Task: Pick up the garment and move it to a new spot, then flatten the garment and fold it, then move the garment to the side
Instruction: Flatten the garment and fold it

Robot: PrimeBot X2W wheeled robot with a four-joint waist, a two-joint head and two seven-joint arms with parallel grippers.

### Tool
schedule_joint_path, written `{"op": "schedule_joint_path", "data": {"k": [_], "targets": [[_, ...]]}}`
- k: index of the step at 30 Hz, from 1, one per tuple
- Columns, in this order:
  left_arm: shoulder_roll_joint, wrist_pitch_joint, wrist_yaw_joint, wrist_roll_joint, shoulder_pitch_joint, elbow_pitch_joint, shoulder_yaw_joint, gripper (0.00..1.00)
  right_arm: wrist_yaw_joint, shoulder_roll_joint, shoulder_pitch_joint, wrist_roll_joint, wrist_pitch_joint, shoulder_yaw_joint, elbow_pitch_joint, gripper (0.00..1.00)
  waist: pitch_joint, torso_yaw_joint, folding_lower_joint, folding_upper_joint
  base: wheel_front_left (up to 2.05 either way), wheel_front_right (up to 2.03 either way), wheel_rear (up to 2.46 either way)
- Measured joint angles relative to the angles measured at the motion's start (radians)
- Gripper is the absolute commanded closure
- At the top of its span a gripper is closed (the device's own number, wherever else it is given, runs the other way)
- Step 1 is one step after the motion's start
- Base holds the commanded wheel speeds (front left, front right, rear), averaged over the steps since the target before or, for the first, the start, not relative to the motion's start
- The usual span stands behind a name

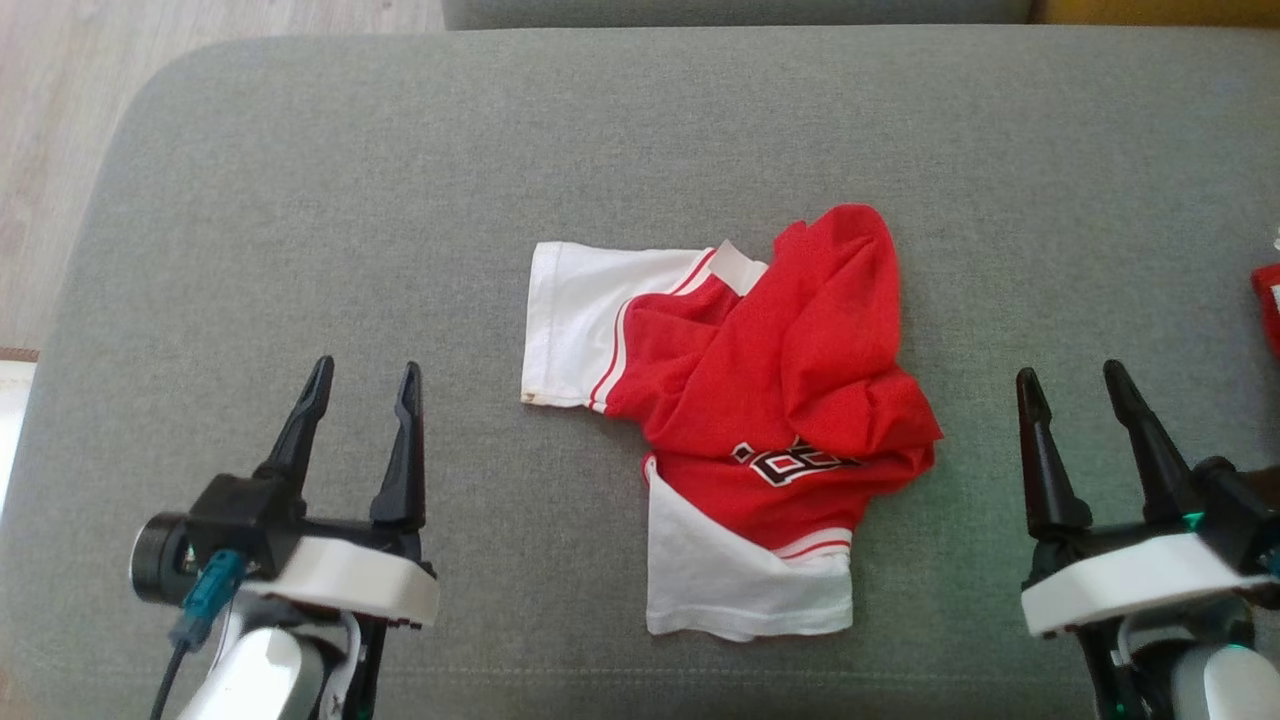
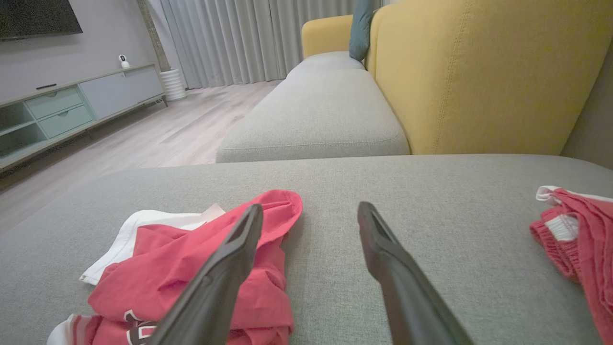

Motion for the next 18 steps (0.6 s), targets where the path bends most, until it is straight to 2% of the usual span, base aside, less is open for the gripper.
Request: {"op": "schedule_joint_path", "data": {"k": [6, 10, 18], "targets": [[0.001, 0.0, 0.006, 0.0, -0.002, -0.006, -0.005, 0.0, 0.0, 0.0, -0.003, 0.0, 0.022, 0.003, 0.006, 0.0, 0.015, 0.006, 0.0, 0.0, 0.0, 0.0, 0.0], [0.001, 0.0, 0.005, 0.0, -0.015, -0.008, -0.015, 0.0, 0.0, -0.002, -0.037, 0.023, 0.096, 0.038, 0.049, 0.0, 0.037, 0.017, 0.0, 0.0, 0.0, 0.0, 0.0], [-0.007, 0.0, -0.006, 0.0, -0.052, -0.002, -0.016, 0.0, 0.0, -0.047, -0.164, 0.093, 0.238, 0.1, 0.13, 0.0, 0.084, 0.046, 0.0001, 0.0, 0.0, 0.0, 0.0]]}}
